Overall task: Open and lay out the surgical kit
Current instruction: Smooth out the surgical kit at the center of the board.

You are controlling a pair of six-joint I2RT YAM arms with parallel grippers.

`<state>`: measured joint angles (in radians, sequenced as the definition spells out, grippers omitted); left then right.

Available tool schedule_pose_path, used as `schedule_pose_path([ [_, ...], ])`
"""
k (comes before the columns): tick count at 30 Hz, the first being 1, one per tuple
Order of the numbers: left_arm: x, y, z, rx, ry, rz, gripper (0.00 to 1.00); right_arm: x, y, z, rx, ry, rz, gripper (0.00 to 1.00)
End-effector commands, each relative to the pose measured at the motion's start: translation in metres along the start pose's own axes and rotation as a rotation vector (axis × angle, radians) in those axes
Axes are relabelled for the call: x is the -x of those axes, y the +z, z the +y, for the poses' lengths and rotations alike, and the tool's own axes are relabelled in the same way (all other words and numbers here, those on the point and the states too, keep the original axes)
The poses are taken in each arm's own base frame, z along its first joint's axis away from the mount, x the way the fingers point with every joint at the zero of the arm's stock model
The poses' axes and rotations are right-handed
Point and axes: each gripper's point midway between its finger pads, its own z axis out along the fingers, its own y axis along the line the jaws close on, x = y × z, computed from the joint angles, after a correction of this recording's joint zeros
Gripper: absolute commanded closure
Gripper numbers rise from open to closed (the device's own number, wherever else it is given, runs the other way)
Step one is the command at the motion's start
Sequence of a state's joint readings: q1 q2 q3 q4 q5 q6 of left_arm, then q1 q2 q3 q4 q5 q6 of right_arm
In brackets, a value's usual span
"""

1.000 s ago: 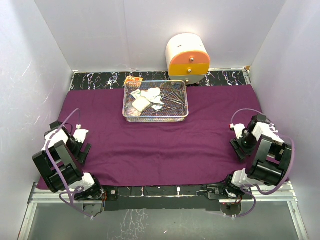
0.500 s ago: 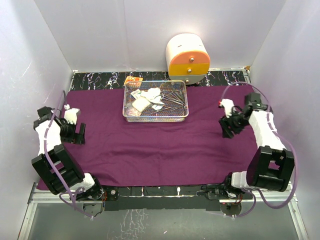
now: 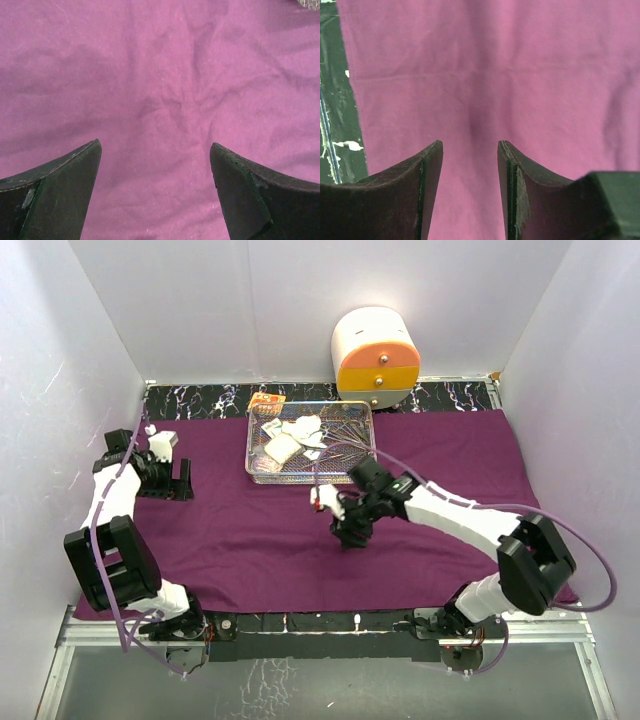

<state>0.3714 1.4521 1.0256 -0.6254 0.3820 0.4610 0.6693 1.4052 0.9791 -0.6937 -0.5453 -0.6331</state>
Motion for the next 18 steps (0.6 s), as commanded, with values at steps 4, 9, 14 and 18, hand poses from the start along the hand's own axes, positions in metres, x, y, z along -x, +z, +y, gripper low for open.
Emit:
schedule_pose_path([
  [4,0.029,0.008,0.007,0.035,-0.050,-0.060,0.11,0.027,0.059,0.029,0.052,-0.166,0.003,0.59],
  [9,0.027,0.017,0.006,0.033,-0.065,-0.051,0.11,0.018,0.087,0.053,0.109,-0.224,0.059,0.64],
  [14,0.025,0.019,0.005,0.038,-0.068,-0.052,0.11,-0.005,0.103,0.070,0.166,-0.208,0.124,0.68],
  [18,0.022,0.019,0.005,0.044,-0.065,-0.054,0.11,-0.020,0.108,0.088,0.216,-0.203,0.178,0.71],
])
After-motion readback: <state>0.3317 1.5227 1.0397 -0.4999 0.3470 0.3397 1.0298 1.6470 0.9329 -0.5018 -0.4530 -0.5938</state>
